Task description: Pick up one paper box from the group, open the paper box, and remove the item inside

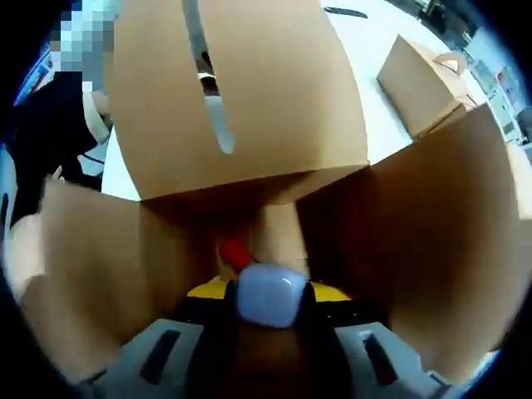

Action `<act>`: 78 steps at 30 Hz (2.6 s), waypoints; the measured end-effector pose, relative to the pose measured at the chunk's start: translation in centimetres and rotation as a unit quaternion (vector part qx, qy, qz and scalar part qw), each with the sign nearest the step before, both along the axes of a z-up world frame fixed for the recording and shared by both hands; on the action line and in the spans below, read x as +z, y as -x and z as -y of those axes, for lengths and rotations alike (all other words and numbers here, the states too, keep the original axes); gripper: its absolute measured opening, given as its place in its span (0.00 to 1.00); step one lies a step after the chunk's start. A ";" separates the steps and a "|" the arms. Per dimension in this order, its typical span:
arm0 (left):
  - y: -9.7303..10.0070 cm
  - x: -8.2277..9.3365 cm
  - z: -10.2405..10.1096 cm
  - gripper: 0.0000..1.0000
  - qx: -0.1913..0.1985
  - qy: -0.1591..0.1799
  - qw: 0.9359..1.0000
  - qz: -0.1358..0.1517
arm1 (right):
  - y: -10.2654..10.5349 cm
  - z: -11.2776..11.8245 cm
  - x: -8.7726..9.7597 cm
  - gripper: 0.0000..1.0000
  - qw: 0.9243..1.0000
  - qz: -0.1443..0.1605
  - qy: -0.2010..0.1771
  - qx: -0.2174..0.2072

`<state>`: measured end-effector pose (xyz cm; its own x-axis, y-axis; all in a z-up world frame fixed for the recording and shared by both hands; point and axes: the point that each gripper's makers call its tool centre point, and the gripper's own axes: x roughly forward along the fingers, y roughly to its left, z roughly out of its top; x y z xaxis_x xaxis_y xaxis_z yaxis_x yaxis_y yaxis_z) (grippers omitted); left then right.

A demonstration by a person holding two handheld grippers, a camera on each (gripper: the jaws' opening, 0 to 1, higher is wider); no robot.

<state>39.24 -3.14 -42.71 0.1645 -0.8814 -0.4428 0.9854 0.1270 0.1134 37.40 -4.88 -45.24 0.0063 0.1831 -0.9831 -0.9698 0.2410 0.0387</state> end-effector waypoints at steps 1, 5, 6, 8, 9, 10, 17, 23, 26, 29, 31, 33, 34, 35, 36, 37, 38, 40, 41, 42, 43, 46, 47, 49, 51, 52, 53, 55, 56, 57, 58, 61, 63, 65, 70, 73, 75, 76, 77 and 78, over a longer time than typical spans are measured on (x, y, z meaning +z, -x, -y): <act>-0.1 -0.1 0.0 0.74 0.003 -0.003 1.000 -0.001 | 0.4 -0.1 0.3 0.35 1.000 -0.012 0.004 -0.004; -0.1 -0.1 0.0 0.74 0.003 -0.005 1.000 0.002 | -0.1 -0.1 1.1 0.35 0.999 -0.005 0.026 0.024; -0.1 -0.1 0.0 0.74 0.004 -0.005 1.000 0.001 | -0.3 -0.1 1.2 0.35 0.999 -0.003 0.023 0.023; -0.1 -0.1 0.0 0.74 0.005 -0.005 1.000 0.002 | -0.5 0.0 1.3 0.35 1.000 0.000 0.017 0.023; -0.1 -0.1 0.0 0.74 0.005 -0.005 1.000 0.002 | -0.5 0.0 1.3 0.35 1.000 0.001 0.014 0.023; -0.1 -0.1 0.0 0.74 0.005 -0.005 1.000 0.002 | -0.6 0.0 1.5 0.35 1.000 0.001 0.012 0.023; 0.0 -0.1 0.1 0.73 0.004 -0.008 1.000 0.005 | -1.0 0.5 1.9 0.34 0.999 0.016 0.007 0.035; 0.1 -0.1 -0.1 0.72 0.007 -0.011 1.000 0.006 | -1.7 0.1 3.4 0.34 0.999 0.035 -0.005 0.039; 0.1 -0.1 -0.2 0.71 0.009 -0.012 1.000 0.007 | -2.0 0.3 4.5 0.34 0.998 0.047 -0.009 0.039; 0.2 -0.1 -0.2 0.71 0.010 -0.013 1.000 0.008 | -2.2 0.2 5.4 0.34 0.998 0.057 -0.013 0.037; 0.3 -0.1 -0.2 0.71 0.011 -0.013 1.000 0.007 | -2.1 0.4 6.0 0.34 0.997 0.065 -0.013 0.038; 0.3 -0.1 -0.3 0.71 0.011 -0.014 1.000 0.006 | -2.1 0.5 6.7 0.34 0.997 0.070 -0.016 0.037; 0.3 -0.1 -0.3 0.71 0.012 -0.014 1.000 0.005 | -2.2 0.6 7.0 0.34 0.997 0.073 -0.016 0.037; 0.4 -0.1 -0.3 0.71 0.013 -0.015 1.000 0.005 | -2.3 0.4 7.5 0.34 0.996 0.078 -0.017 0.038; 0.4 -0.1 -0.3 0.71 0.014 -0.014 1.000 0.004 | -2.4 0.5 7.9 0.34 0.996 0.082 -0.020 0.038; 0.4 -0.1 -0.4 0.71 0.014 -0.015 1.000 0.004 | -2.4 0.4 8.3 0.34 0.995 0.084 -0.021 0.038; 0.4 -0.1 -0.4 0.71 0.015 -0.015 1.000 0.004 | -2.5 0.3 8.7 0.34 0.995 0.087 -0.023 0.036; 0.3 -0.1 -0.5 0.71 0.020 -0.013 1.000 0.003 | -2.2 0.2 9.4 0.34 0.995 0.092 -0.028 0.034; 0.3 -0.1 -0.6 0.71 0.024 -0.011 1.000 0.001 | -2.2 0.2 9.8 0.34 0.994 0.095 -0.029 0.034; 0.3 0.0 -0.8 0.71 0.027 -0.009 1.000 -0.001 | -2.2 0.3 10.3 0.34 0.994 0.100 -0.032 0.033; 0.2 0.0 -0.8 0.71 0.029 -0.008 1.000 -0.001 | -2.3 0.3 10.5 0.34 0.994 0.103 -0.033 0.032; 0.3 -0.1 -1.1 0.71 0.033 -0.010 0.999 -0.002 | -2.2 0.5 12.0 0.34 0.992 0.117 -0.041 0.027; 0.3 -0.1 -1.1 0.71 0.034 -0.011 0.999 -0.003 | -2.2 0.6 12.5 0.34 0.991 0.122 -0.048 0.023; 0.4 -0.1 -1.2 0.71 0.036 -0.012 0.999 -0.004 | -1.9 0.8 13.5 0.34 0.991 0.124 -0.055 0.019; 0.4 -0.2 -1.4 0.72 0.042 -0.016 0.999 -0.005 | -1.5 1.2 14.5 0.34 0.990 0.129 -0.062 0.012; 0.4 -0.2 -1.6 0.72 0.045 -0.021 0.999 -0.004 | -1.3 1.5 15.0 0.34 0.989 0.131 -0.062 0.009; 0.6 -0.2 -1.7 0.72 0.047 -0.025 0.999 -0.002 | -0.8 1.9 15.6 0.34 0.989 0.134 -0.063 0.007; 0.8 0.0 -2.0 0.73 0.051 -0.024 0.998 -0.005 | -0.3 2.5 16.4 0.35 0.987 0.143 -0.066 0.003; 1.0 0.2 -2.1 0.73 0.053 -0.022 0.998 -0.007 | 0.0 2.8 16.6 0.35 0.987 0.144 -0.067 0.001; 1.0 0.2 -2.2 0.73 0.055 -0.022 0.998 -0.008 | 0.3 3.1 16.9 0.35 0.987 0.147 -0.069 -0.002; 1.2 0.3 -2.4 0.73 0.057 -0.022 0.998 -0.008 | 0.7 3.6 17.1 0.35 0.986 0.149 -0.071 -0.005; 1.4 0.5 -2.9 0.73 0.068 -0.023 0.997 -0.007 | 2.0 4.9 17.3 0.35 0.986 0.150 -0.072 -0.015; 1.9 0.8 -3.2 0.73 0.074 -0.021 0.997 -0.008 | 3.0 6.0 17.1 0.35 0.986 0.150 -0.069 -0.021; 2.2 1.1 -3.5 0.73 0.085 -0.021 0.996 -0.007 | 4.1 7.3 16.6 0.35 0.986 0.147 -0.069 -0.030; 2.4 0.9 -5.1 0.72 0.111 -0.019 0.994 -0.011 | 6.8 9.7 14.4 0.35 0.987 0.138 -0.063 -0.044; 3.5 1.0 -5.7 0.72 0.121 -0.015 0.992 -0.014 | 8.2 10.8 12.6 0.35 0.989 0.129 -0.058 -0.051; 5.4 1.0 -5.7 0.72 0.126 -0.013 0.992 -0.014 | 9.1 11.5 11.3 0.35 0.990 0.123 -0.049 -0.051; 5.8 1.0 -5.8 0.72 0.129 -0.013 0.991 -0.014 | 9.4 11.8 10.6 0.35 0.990 0.121 -0.047 -0.051; 5.6 1.0 -5.8 0.72 0.133 -0.013 0.991 -0.013 | 10.0 12.1 9.6 0.35 0.991 0.115 -0.044 -0.051; 5.4 0.9 -5.8 0.72 0.136 -0.013 0.991 -0.014 | 10.2 12.3 9.0 0.35 0.991 0.112 -0.044 -0.052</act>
<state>33.82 2.67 -41.79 0.3820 -0.7945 -0.4721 0.9178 0.3859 0.0933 27.18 -17.13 -36.22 0.2465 0.2545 -0.9351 -0.9264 0.3452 -0.1503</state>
